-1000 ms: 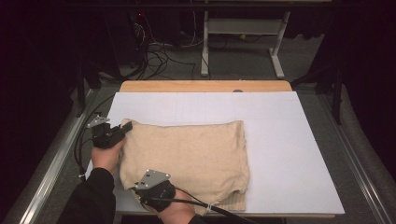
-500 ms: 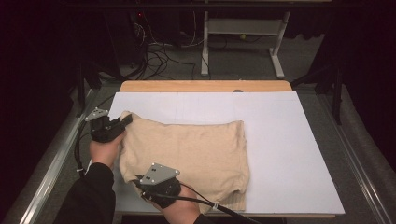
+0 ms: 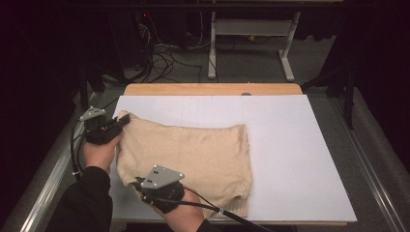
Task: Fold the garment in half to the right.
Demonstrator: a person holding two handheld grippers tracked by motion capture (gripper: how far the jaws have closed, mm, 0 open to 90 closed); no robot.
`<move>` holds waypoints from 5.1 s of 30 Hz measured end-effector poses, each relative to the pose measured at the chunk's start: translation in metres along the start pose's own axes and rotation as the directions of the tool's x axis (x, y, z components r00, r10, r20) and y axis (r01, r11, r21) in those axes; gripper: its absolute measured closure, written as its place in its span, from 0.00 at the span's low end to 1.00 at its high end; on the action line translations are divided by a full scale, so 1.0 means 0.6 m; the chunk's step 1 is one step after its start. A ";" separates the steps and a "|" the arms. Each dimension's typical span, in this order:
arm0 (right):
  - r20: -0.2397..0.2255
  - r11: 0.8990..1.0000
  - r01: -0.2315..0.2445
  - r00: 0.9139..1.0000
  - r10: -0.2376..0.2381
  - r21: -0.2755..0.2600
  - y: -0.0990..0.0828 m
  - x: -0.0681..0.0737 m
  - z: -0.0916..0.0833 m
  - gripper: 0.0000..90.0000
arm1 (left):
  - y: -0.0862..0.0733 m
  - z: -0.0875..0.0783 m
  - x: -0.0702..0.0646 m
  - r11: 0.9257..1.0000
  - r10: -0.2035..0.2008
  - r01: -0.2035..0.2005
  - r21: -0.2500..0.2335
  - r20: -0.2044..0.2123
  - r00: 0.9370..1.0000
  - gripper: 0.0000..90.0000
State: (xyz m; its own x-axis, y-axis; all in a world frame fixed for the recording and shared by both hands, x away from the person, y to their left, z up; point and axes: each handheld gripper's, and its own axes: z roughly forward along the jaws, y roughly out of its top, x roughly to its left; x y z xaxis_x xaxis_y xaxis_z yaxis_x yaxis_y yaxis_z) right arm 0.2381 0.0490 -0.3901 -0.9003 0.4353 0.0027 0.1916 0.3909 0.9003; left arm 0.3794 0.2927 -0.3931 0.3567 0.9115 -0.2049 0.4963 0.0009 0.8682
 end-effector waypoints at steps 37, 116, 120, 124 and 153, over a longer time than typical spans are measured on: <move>0.181 0.987 -0.121 0.974 0.139 -0.105 -0.105 -0.086 -0.181 0.95 | 0.076 0.128 -0.226 0.996 0.050 -0.055 0.073 0.071 0.996 0.85; 0.322 0.958 -0.275 0.902 0.288 -0.086 -0.253 -0.135 -0.318 0.52 | 0.050 0.276 -0.480 0.964 0.233 -0.256 0.073 0.238 0.943 0.37; 0.331 0.963 -0.255 0.904 0.270 -0.090 -0.246 -0.130 -0.322 0.48 | 0.054 0.263 -0.464 0.969 0.211 -0.237 0.070 0.265 0.941 0.28; 0.337 0.968 -0.236 0.907 0.251 -0.088 -0.239 -0.125 -0.320 0.46 | 0.052 0.245 -0.441 0.967 0.221 -0.248 0.061 0.281 0.934 0.23; 0.316 0.981 -0.185 0.929 0.193 -0.056 -0.159 -0.138 -0.265 0.67 | -0.091 0.071 -0.208 0.987 0.155 -0.159 0.007 0.177 0.972 0.00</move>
State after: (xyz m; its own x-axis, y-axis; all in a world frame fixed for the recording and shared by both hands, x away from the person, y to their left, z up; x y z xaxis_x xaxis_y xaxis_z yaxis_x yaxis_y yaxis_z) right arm 0.2319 -0.1535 -0.4072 -0.6754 0.7364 0.0388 0.3328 0.2574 0.9072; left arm 0.3413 0.1617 -0.4341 0.5637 0.8132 -0.1447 0.4390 -0.1465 0.8865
